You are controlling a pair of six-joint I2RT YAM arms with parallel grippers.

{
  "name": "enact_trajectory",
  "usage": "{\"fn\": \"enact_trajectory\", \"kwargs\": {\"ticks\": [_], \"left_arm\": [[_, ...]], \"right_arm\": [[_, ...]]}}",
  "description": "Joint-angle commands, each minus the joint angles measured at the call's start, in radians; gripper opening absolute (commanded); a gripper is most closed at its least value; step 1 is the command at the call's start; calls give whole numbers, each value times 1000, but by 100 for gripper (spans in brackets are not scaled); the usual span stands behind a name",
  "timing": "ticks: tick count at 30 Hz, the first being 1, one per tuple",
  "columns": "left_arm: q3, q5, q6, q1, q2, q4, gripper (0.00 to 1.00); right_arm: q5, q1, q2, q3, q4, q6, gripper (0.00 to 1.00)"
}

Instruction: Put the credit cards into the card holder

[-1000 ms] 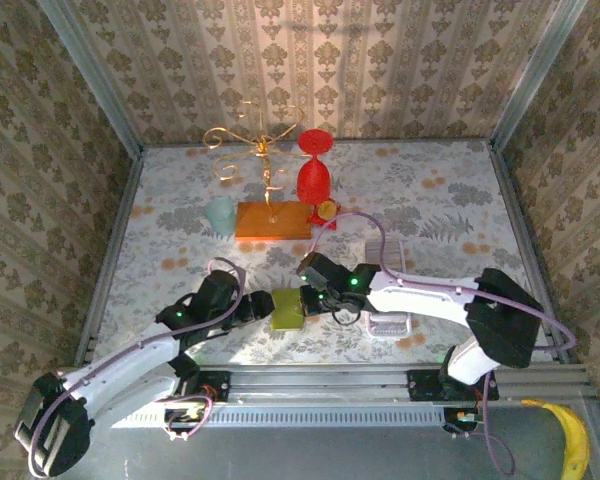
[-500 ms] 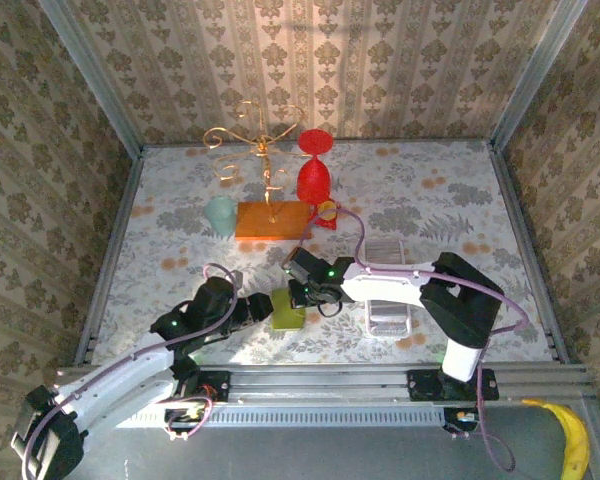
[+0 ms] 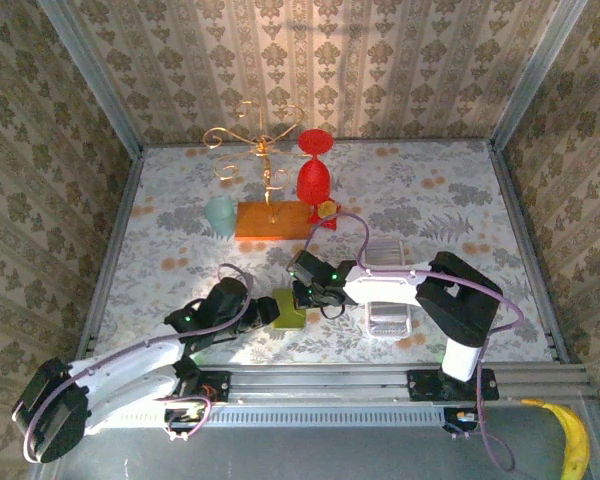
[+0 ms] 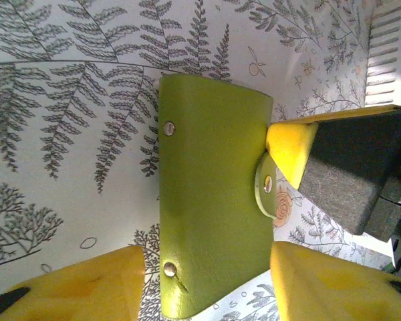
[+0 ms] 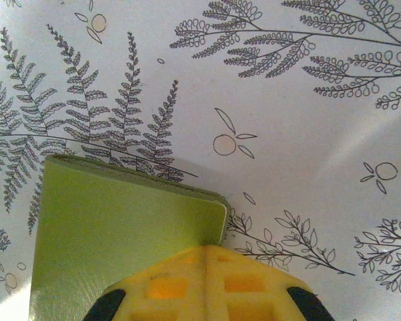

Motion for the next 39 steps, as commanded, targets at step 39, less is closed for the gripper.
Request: {"fn": "enact_trajectory", "kwargs": {"ticks": [39], "left_arm": [[-22,-63,-74,-49,168,222,41]], "right_arm": [[27,-40,-27,-144,40,73,0]]}}
